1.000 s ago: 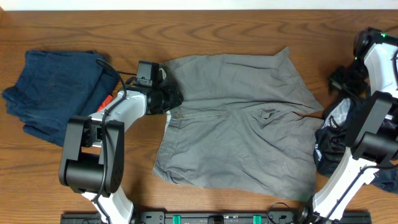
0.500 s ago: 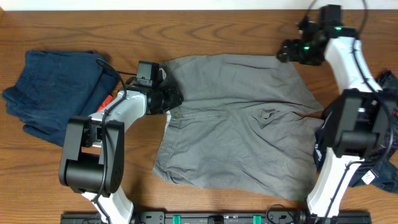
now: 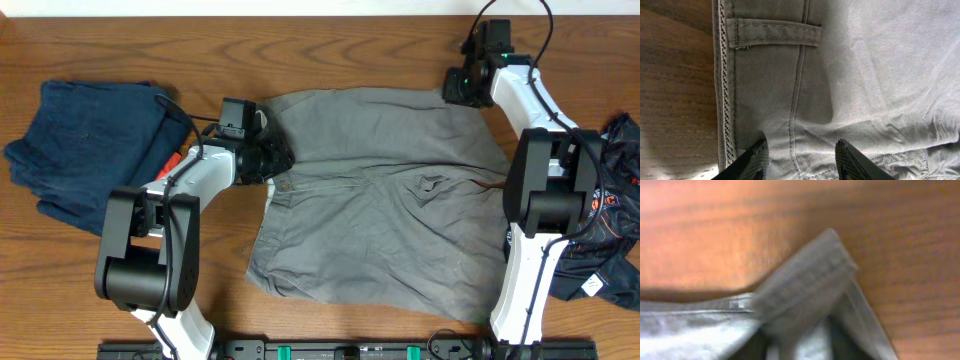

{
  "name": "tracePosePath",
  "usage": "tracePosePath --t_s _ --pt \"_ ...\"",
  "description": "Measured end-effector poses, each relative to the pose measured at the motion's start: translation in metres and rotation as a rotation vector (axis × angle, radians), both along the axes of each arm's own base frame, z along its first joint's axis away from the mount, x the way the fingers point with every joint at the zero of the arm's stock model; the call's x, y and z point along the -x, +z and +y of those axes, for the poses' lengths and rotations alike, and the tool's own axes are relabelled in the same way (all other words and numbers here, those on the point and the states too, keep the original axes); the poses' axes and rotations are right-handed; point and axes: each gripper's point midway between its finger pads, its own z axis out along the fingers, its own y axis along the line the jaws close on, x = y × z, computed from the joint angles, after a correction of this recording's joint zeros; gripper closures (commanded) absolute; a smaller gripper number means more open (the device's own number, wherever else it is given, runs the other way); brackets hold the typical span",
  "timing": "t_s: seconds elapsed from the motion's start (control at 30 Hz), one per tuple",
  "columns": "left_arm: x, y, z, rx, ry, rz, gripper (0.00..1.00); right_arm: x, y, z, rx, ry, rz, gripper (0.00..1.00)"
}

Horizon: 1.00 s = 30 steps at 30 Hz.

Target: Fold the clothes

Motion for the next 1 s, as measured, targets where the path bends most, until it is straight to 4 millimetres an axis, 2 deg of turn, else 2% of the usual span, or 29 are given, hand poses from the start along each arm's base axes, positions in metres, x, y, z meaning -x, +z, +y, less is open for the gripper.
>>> tracePosePath --t_s 0.13,0.23,0.3,0.37,0.47,0.53,0.57,0.67,0.77,0.83,0.9,1.0 --pt "0.001 0.0 0.0 -0.001 0.0 0.006 0.53 -0.008 0.004 -0.003 -0.014 -0.071 -0.031 0.98" --pt "0.002 0.0 0.0 -0.002 0.0 0.009 0.53 -0.013 0.007 -0.012 -0.007 -0.132 -0.051 0.92" --pt "0.002 0.0 0.0 -0.002 0.0 0.009 0.53 -0.019 0.014 -0.019 -0.002 -0.163 -0.076 0.85" --pt "0.002 0.0 0.0 -0.002 0.0 0.009 0.53 -0.026 0.028 -0.03 0.005 -0.199 -0.11 0.7" --pt "0.001 0.0 0.0 -0.001 0.0 0.004 0.53 -0.027 0.054 -0.046 0.021 -0.228 -0.141 0.66" --pt "0.0 0.0 0.0 0.001 0.001 -0.004 0.53 -0.015 0.069 -0.054 0.028 -0.241 -0.113 0.66" --pt "-0.001 0.001 0.0 0.003 0.001 -0.011 0.53 -0.004 0.073 -0.056 0.033 -0.245 -0.076 0.69" --pt "-0.004 0.001 -0.001 0.008 0.004 -0.034 0.53 0.038 0.072 -0.055 0.048 -0.239 0.082 0.78" --pt "-0.013 0.003 -0.002 0.015 0.005 -0.073 0.53 0.071 0.063 -0.052 0.055 -0.235 0.222 0.77" --pt "-0.014 0.004 0.0 0.018 0.011 -0.073 0.52 0.085 0.06 -0.051 0.057 -0.234 0.28 0.77" --pt "-0.015 0.005 0.006 0.014 0.015 -0.064 0.44 0.098 0.061 -0.051 0.061 -0.234 0.327 0.75" --pt "-0.012 0.009 0.024 -0.009 0.04 -0.029 0.42 0.122 0.073 -0.049 0.057 -0.221 0.397 0.75"
